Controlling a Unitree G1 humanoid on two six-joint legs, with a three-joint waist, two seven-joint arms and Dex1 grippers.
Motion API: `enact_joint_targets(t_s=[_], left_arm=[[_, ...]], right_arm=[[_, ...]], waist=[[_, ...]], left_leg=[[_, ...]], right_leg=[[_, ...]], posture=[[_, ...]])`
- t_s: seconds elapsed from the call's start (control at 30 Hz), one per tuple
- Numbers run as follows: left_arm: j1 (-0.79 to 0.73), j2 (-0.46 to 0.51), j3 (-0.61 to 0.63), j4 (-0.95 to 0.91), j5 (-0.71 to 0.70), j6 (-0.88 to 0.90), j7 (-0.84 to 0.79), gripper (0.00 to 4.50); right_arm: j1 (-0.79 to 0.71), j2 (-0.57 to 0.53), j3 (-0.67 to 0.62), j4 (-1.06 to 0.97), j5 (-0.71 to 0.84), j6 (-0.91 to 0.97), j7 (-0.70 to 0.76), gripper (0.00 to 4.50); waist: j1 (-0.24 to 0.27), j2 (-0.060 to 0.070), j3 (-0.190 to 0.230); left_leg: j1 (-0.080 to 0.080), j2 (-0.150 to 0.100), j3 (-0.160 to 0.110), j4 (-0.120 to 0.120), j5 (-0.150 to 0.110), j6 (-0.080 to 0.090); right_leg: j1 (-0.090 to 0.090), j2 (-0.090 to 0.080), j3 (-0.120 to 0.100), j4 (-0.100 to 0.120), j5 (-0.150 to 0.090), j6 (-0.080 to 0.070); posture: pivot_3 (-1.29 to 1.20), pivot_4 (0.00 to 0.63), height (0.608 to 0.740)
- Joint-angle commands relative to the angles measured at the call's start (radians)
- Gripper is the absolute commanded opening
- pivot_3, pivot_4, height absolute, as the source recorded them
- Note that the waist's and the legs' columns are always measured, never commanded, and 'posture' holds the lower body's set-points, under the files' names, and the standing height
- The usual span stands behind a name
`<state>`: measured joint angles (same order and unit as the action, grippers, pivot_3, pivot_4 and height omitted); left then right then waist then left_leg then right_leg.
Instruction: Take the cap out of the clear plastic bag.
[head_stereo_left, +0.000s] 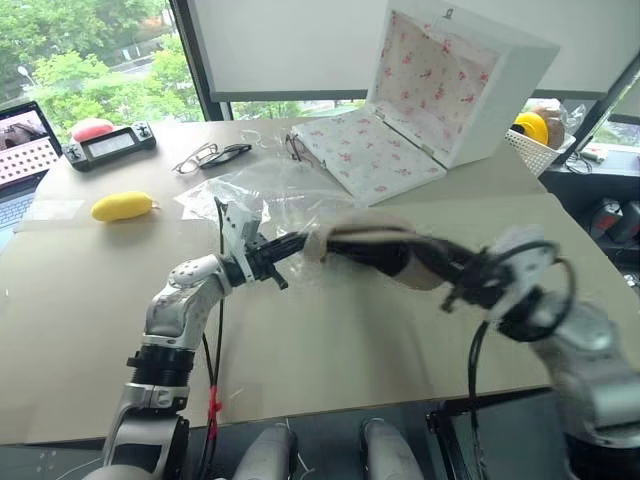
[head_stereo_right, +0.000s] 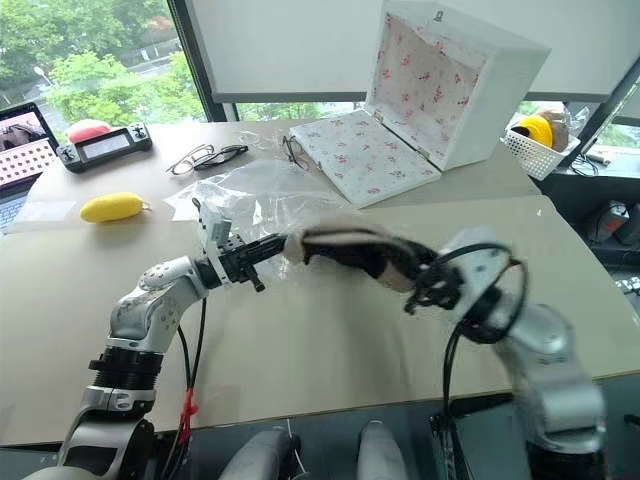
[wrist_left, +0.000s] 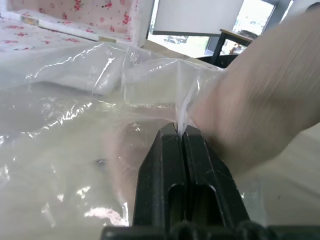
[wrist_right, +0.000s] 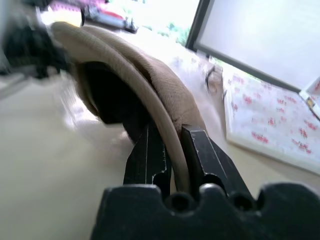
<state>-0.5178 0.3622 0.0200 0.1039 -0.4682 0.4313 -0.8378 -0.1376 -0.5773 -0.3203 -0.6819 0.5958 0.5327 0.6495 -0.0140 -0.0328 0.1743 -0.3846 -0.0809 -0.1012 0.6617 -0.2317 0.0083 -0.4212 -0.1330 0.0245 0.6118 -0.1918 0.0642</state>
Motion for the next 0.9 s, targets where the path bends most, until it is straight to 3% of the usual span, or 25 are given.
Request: enact_joint_targets(t_s=[0.03, 0.23, 0.37, 0.5, 0.67, 0.77, 0.9], left_arm=[[-0.008, 0.000, -0.002, -0.009, 0.007, -0.015, -0.006, 0.00], [0.043, 0.071, -0.028, -0.011, 0.055, -0.085, -0.091, 0.00], [0.112, 0.151, -0.038, 0.028, 0.130, -0.282, -0.186, 0.00], [0.159, 0.207, -0.031, 0.125, 0.210, -0.561, -0.254, 0.00], [0.163, 0.325, 0.010, 0.375, 0.242, -1.037, -0.419, 0.00], [0.123, 0.359, 0.025, 0.509, 0.209, -1.183, -0.498, 0.00], [0.075, 0.412, 0.036, 0.692, 0.177, -1.311, -0.637, 0.00]], right_arm=[[-0.030, -0.023, -0.147, -0.024, 0.242, 0.058, -0.037, 0.54], [-0.184, -0.060, -0.286, 0.055, 0.499, 0.077, -0.217, 0.54], [-0.286, -0.123, -0.334, 0.131, 0.528, 0.058, -0.296, 0.54], [-0.339, -0.171, -0.296, 0.146, 0.471, 0.049, -0.320, 0.54], [-0.271, -0.341, 0.103, 0.117, -0.147, -0.156, -0.274, 0.54], [-0.241, -0.415, 0.314, 0.169, -0.545, -0.383, -0.302, 0.54], [-0.195, -0.444, 0.487, 0.302, -1.075, -0.601, -0.522, 0.54]], waist=[[0.000, 0.000, 0.000], [-0.004, 0.000, 0.000], [0.000, 0.000, 0.000], [0.002, 0.000, 0.000], [-0.004, 0.001, 0.000], [-0.003, 0.001, 0.000], [0.001, 0.001, 0.000]], left_leg=[[0.000, 0.001, 0.001, 0.000, 0.000, 0.000], [0.000, 0.004, 0.004, 0.000, 0.000, 0.001], [0.000, 0.004, 0.006, -0.001, -0.001, 0.001], [-0.001, 0.005, 0.007, -0.001, -0.001, 0.001], [0.000, 0.006, 0.011, -0.001, -0.001, 0.002], [0.000, 0.008, 0.021, -0.002, -0.001, 0.002], [-0.003, 0.006, 0.022, -0.001, -0.001, 0.002]], right_leg=[[0.000, 0.001, 0.000, 0.000, 0.000, 0.000], [-0.001, 0.002, 0.001, 0.000, 0.000, -0.001], [-0.001, 0.002, 0.001, -0.001, 0.001, -0.002], [-0.002, 0.002, 0.002, -0.001, 0.001, -0.002], [-0.003, 0.002, 0.002, -0.001, 0.001, -0.003], [-0.004, 0.003, 0.002, -0.001, 0.001, -0.003], [-0.008, 0.003, 0.002, -0.001, 0.001, -0.003]], posture=[[0.00, 0.150, 0.740], [0.00, 0.150, 0.740], [0.00, 0.150, 0.740], [0.00, 0.150, 0.740], [0.00, 0.150, 0.740], [0.00, 0.150, 0.740], [0.00, 0.150, 0.740]])
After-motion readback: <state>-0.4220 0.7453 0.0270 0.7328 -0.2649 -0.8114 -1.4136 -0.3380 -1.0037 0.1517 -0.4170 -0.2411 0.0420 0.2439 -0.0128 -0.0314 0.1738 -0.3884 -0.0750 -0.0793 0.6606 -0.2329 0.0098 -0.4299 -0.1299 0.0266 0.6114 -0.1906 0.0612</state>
